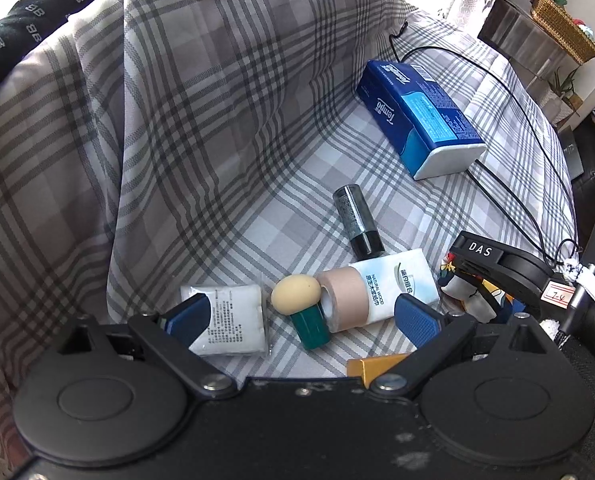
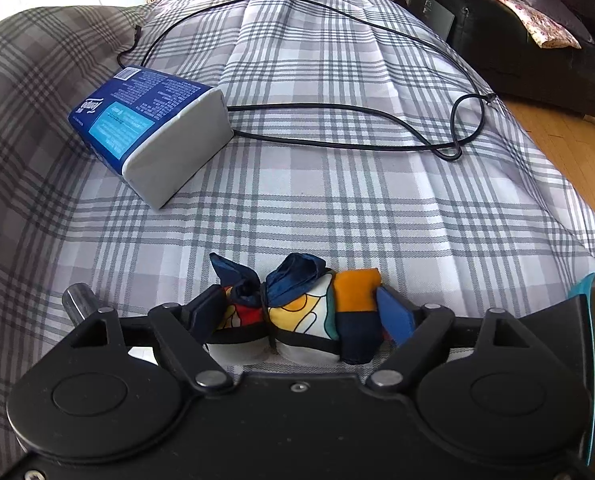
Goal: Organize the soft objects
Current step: 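Grasp the blue-and-orange knotted cloth pouch with the right tool, then grasp the white cotton pad packet with the left tool while the right tool holds the pouch, then carry the cotton pad packet and cloth pouch into the gold tin and open both tools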
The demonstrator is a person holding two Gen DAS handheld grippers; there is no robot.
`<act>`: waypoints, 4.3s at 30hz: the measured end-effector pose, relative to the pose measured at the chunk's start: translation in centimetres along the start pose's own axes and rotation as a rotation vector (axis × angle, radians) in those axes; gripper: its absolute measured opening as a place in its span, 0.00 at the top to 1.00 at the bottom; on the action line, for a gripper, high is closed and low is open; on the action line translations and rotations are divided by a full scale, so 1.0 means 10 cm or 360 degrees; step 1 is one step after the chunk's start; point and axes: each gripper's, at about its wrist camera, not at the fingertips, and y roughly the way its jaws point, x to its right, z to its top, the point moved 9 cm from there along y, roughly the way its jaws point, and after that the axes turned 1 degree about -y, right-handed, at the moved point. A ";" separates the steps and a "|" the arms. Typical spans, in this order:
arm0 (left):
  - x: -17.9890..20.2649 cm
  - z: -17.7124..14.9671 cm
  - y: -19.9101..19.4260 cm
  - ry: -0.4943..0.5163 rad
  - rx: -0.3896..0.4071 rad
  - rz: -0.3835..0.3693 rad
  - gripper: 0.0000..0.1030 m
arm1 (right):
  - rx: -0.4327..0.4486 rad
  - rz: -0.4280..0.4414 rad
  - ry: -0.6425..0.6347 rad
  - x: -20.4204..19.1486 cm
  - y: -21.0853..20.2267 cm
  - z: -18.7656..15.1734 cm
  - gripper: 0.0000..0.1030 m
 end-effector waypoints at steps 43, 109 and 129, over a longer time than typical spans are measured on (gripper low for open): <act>-0.60 -0.05 0.54 -0.0276 -0.0083 0.0265 0.01 | 0.0188 0.0221 -0.0095 0.24 -0.92 -0.18 0.43; -0.32 -0.12 0.32 -0.0063 -0.0025 0.0208 0.45 | 0.0356 0.0437 0.0078 0.78 -1.55 -0.52 0.43; 0.30 -0.40 -0.78 0.0297 0.0186 -0.0098 0.44 | 0.0409 0.0398 0.0301 1.45 -1.98 -0.98 0.42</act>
